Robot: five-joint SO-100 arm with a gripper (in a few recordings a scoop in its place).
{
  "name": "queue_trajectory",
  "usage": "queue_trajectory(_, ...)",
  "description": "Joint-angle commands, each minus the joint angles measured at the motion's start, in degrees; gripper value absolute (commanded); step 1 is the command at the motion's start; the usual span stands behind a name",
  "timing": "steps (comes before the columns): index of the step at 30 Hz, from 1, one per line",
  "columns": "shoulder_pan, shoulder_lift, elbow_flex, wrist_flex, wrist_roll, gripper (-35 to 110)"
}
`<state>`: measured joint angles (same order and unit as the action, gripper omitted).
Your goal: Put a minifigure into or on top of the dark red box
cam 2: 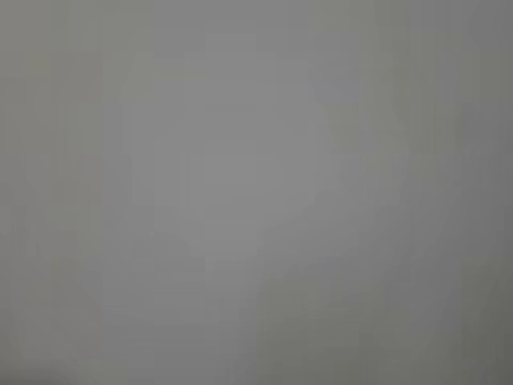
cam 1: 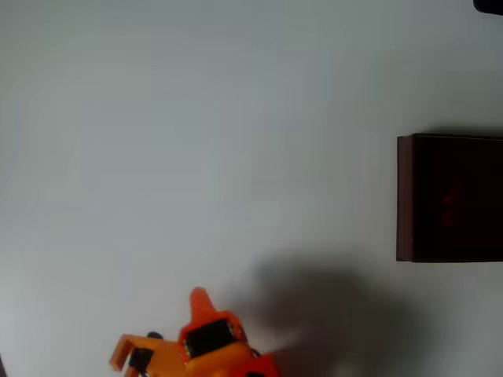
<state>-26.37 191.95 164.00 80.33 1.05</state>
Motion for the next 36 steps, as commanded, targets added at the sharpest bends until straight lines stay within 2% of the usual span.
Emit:
queue_trajectory(1,-1.8,0.3,3.3,-1.9,-2.4,0)
queue_trajectory(6,-3.1,0.3,8.3,-3.1,-2.0,0)
queue_trajectory(36,-1.8,0.3,8.3,-3.1,-1.1,0)
